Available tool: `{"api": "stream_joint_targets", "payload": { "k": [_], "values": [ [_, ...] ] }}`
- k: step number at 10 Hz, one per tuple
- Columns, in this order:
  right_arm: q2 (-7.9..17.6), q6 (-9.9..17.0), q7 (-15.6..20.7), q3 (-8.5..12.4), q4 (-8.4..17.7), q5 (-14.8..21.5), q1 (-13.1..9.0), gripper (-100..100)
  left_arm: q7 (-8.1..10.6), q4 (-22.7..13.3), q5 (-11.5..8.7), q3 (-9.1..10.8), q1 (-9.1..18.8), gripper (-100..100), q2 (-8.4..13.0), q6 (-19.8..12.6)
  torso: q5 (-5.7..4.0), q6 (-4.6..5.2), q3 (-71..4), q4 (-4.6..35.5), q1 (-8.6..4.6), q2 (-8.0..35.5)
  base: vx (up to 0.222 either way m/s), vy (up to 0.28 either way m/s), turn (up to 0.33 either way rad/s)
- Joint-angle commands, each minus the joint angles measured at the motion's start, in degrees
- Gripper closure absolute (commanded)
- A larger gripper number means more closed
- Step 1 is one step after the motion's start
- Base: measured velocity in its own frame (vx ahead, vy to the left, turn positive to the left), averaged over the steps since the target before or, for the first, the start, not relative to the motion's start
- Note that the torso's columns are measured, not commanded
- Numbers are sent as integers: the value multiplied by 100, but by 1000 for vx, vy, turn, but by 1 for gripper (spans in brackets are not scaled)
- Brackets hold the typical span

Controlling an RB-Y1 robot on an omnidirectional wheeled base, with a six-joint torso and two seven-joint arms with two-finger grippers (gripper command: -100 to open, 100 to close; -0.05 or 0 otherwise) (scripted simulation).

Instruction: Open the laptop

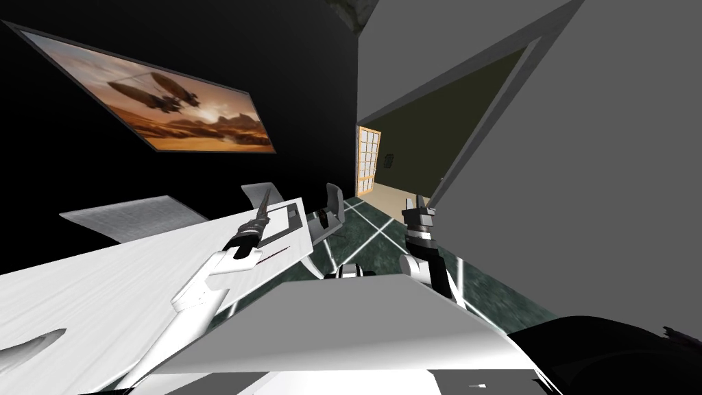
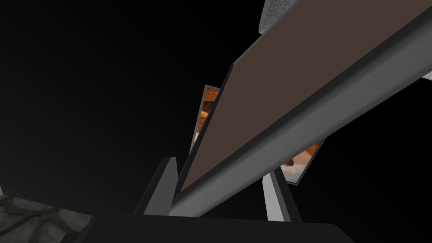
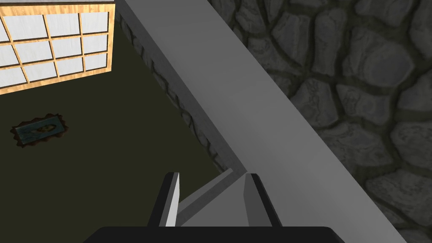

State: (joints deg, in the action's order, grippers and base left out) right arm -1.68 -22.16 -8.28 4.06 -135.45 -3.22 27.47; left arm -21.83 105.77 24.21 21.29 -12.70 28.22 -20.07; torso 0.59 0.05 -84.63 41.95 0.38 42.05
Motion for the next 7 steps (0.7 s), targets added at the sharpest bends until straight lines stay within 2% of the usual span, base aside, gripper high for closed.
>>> {"api": "stream_joint_targets", "payload": {
  "k": [1, 2, 3, 4, 5, 7],
  "values": [
    [1, 0, 0, 1, 0, 0, 0, 0, -134, -175, 279, -13, 54, 100, -80, 184, -13, -1, 7, 25, 12, 19, 28, -29, 57],
    [1, 0, 0, 1, 0, 0, 0, 0, -219, -339, 439, -25, 117, 100, -179, 342, -19, -10, 12, 25, 7, 24, 54, -41, 108],
    [1, 0, 0, 1, 0, 0, 0, 0, -219, -339, 521, -25, 117, 100, -179, 342, -15, -17, 10, 13, -3, 18, 39, -38, 60],
    [1, 0, 0, 1, 0, 0, 0, 0, -304, -502, 729, -36, 181, 100, -277, 501, -21, -13, 4, 13, -1, 12, 37, -42, 63],
    [0, 0, 0, 1, 0, 0, 0, 0, -304, -502, 764, -36, 181, 100, -277, 501, -18, -21, 1, 10, 3, 7, 29, -34, 36],
    [1, 0, 0, 1, 0, 0, 0, 0, -473, -829, 1163, -58, 308, 100, -474, 817, -8, -26, 2, 6, 23, 5, 40, -35, 85]
  ]
}}
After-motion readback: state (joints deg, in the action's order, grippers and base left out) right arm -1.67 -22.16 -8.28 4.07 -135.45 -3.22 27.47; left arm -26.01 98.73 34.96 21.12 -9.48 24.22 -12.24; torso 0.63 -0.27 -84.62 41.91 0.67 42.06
